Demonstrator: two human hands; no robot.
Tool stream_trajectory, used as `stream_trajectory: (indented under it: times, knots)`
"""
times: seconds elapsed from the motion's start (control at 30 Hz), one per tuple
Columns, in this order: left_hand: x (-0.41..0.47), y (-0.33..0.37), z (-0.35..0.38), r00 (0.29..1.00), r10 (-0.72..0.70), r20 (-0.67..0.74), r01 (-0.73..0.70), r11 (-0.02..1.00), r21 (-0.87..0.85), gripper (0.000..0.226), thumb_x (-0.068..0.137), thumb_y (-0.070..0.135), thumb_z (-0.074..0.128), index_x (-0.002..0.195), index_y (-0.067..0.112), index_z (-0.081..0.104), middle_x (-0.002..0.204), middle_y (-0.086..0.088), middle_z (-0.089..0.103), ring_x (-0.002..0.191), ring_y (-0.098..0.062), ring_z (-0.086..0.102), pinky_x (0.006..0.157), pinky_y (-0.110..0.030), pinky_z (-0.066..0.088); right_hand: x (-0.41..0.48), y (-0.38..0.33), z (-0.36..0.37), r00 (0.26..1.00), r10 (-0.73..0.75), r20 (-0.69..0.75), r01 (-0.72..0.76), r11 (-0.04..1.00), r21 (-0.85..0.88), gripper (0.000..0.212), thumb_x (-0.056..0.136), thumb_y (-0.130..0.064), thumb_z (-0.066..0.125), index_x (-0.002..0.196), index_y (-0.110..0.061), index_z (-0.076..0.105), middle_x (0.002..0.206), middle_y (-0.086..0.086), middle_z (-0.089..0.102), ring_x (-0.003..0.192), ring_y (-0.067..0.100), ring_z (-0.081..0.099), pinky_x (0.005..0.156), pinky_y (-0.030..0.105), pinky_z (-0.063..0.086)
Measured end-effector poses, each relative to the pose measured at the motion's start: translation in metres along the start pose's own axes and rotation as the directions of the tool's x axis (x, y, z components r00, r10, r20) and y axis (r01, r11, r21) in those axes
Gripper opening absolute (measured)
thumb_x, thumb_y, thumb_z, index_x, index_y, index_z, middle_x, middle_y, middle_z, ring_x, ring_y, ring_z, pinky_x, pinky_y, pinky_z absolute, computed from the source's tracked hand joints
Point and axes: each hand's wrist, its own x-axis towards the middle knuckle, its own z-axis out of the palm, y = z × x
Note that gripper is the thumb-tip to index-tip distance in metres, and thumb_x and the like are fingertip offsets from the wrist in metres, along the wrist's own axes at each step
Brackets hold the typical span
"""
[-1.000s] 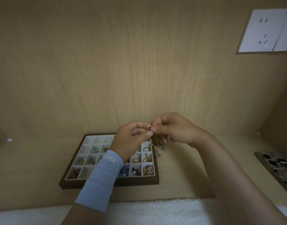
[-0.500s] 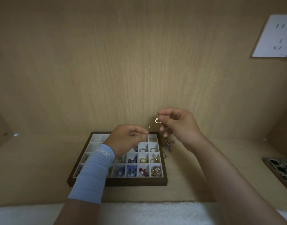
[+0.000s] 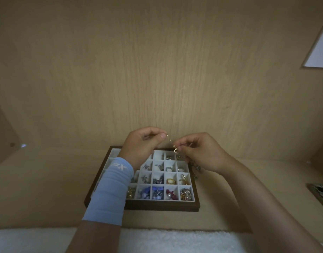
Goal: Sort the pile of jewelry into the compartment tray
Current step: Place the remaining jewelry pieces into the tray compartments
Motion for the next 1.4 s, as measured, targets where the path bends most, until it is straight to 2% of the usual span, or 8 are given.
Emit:
stream_trajectory:
  times: [0.13, 0.27, 0.37, 0.5, 0.67, 0.87, 1.1, 1.4]
  knots:
    - [0.001, -0.002, 0.003, 1.0, -0.017, 0.009, 0.018, 0.996, -0.09, 0.01, 0.09, 0.018, 0.067, 0.096, 0.019, 0.075, 0.065, 0.015, 0.068, 0.063, -0.001, 0.058, 0.06, -0.015, 0.048, 0.009, -0.009, -0.003, 0.99, 0.043, 0.135, -0.038, 0.999, -0.036, 0.012, 0.094, -0.009, 0.066, 0.099, -0.013, 0.076, 0.073, -0.006, 0.071, 0.059, 0.01, 0.062, 0.05, 0.018, 0.046]
    - [0.003, -0.003, 0.005, 0.998, -0.036, 0.048, 0.041, 0.994, -0.104, 0.011, 0.09, 0.015, 0.067, 0.095, 0.02, 0.075, 0.082, 0.004, 0.076, 0.069, -0.009, 0.061, 0.063, -0.02, 0.052, 0.019, -0.023, -0.009, 0.972, 0.044, 0.23, -0.042, 0.999, -0.012, 0.017, 0.094, -0.014, 0.067, 0.109, -0.018, 0.074, 0.092, 0.002, 0.076, 0.065, 0.005, 0.065, 0.054, 0.021, 0.05]
    - [0.005, -0.004, 0.004, 1.0, -0.007, 0.009, 0.008, 0.995, -0.1, 0.01, 0.087, 0.017, 0.07, 0.092, 0.023, 0.077, 0.075, 0.006, 0.075, 0.069, -0.005, 0.063, 0.063, -0.016, 0.051, 0.027, -0.031, -0.012, 0.962, 0.016, 0.274, -0.028, 0.999, 0.04, 0.021, 0.09, -0.015, 0.072, 0.111, -0.019, 0.074, 0.098, 0.005, 0.077, 0.073, 0.01, 0.067, 0.057, 0.02, 0.051]
    - [0.006, -0.008, 0.003, 1.0, 0.024, -0.004, -0.025, 0.996, -0.088, 0.011, 0.087, 0.016, 0.07, 0.093, 0.021, 0.077, 0.077, 0.01, 0.075, 0.07, 0.005, 0.063, 0.062, -0.01, 0.047, 0.037, -0.027, -0.006, 0.982, 0.001, 0.188, -0.005, 1.0, 0.024, 0.013, 0.086, -0.016, 0.077, 0.098, -0.012, 0.078, 0.086, 0.015, 0.076, 0.067, 0.013, 0.065, 0.057, 0.024, 0.05]
    - [0.009, -0.024, -0.001, 0.997, 0.012, -0.076, -0.01, 0.999, 0.039, 0.012, 0.085, 0.016, 0.073, 0.086, 0.027, 0.077, 0.074, 0.015, 0.074, 0.068, 0.007, 0.064, 0.065, -0.009, 0.047, 0.04, -0.017, -0.004, 0.969, 0.076, 0.233, -0.091, 0.994, 0.056, 0.011, 0.089, -0.007, 0.072, 0.098, -0.005, 0.077, 0.072, 0.005, 0.073, 0.063, 0.013, 0.066, 0.056, 0.024, 0.057]
    - [0.012, -0.036, 0.015, 0.986, -0.107, -0.129, 0.119, 0.989, 0.089, 0.01, 0.078, 0.019, 0.079, 0.083, 0.027, 0.075, 0.073, 0.012, 0.074, 0.069, 0.001, 0.068, 0.072, -0.019, 0.052, 0.045, -0.006, 0.004, 0.978, 0.133, 0.16, -0.135, 0.991, 0.002, 0.008, 0.086, 0.0, 0.073, 0.091, -0.007, 0.076, 0.083, 0.024, 0.074, 0.07, 0.03, 0.068, 0.068, 0.042, 0.06]
    - [0.013, -0.041, 0.015, 0.987, -0.071, -0.147, 0.101, 0.973, 0.209, 0.007, 0.08, 0.023, 0.077, 0.079, 0.029, 0.076, 0.075, 0.013, 0.073, 0.074, -0.001, 0.067, 0.075, -0.021, 0.053, 0.046, -0.001, 0.016, 0.989, 0.135, 0.064, -0.117, 0.966, -0.23, 0.011, 0.082, -0.009, 0.078, 0.08, -0.019, 0.078, 0.065, -0.003, 0.072, 0.05, 0.004, 0.064, 0.051, 0.018, 0.051]
    - [0.017, -0.043, 0.026, 0.997, -0.074, -0.023, 0.078, 0.939, 0.334, 0.007, 0.08, 0.031, 0.076, 0.085, 0.035, 0.075, 0.073, 0.019, 0.072, 0.074, 0.003, 0.067, 0.083, -0.03, 0.057, 0.047, -0.004, 0.006, 0.993, 0.114, 0.044, -0.09, 0.926, -0.365, 0.015, 0.089, -0.012, 0.071, 0.089, -0.025, 0.079, 0.079, -0.011, 0.07, 0.063, -0.001, 0.061, 0.059, 0.016, 0.047]
